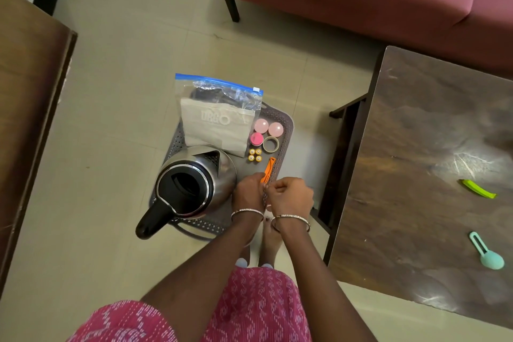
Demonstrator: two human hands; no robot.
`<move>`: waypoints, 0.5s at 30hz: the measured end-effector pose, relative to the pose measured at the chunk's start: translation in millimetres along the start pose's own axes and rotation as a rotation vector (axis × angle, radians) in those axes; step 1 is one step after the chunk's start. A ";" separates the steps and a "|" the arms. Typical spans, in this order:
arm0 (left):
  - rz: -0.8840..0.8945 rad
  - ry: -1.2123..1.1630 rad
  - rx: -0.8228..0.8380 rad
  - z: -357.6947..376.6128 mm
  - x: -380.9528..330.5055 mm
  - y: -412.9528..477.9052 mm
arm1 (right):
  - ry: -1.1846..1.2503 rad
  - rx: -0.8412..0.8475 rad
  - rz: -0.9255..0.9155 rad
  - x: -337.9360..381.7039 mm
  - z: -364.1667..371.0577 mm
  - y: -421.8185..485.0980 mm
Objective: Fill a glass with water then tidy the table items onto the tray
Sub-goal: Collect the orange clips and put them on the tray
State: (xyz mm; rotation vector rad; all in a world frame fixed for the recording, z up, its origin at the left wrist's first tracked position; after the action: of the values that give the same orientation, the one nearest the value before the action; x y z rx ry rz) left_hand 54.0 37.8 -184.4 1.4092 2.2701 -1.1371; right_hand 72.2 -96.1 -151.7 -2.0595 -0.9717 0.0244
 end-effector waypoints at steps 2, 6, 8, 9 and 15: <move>0.005 0.001 0.006 1.2 1.3 1.0 | 0.046 0.012 0.003 -5.2 -0.4 -0.4; 0.032 0.033 -0.002 1.3 2.0 0.2 | 0.103 0.012 0.031 -21.3 -5.8 -1.6; 0.045 0.039 -0.018 -0.7 0.0 -4.2 | 0.109 0.004 0.042 -30.6 -11.2 -4.3; 0.046 0.051 -0.027 -3.0 -1.4 -7.7 | 0.113 -0.001 0.044 -34.9 -14.8 -6.5; 0.036 0.113 -0.050 -26.4 -13.2 -47.3 | 0.002 -0.062 -0.021 -50.6 -51.2 -35.3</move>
State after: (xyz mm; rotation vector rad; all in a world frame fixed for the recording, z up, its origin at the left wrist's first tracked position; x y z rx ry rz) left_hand 26.0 37.1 -136.2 1.5250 2.3212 -1.0062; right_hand 32.1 -151.2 -109.6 -2.1055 -1.0038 -0.0188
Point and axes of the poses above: each hand's wrist, its own y-axis towards the middle knuckle, its own z-axis out of the palm, x = y × z, the point moved 10 cm from there along y, towards the middle knuckle, and after that the axes turned 9 degrees about z, right-handed, at the moved point
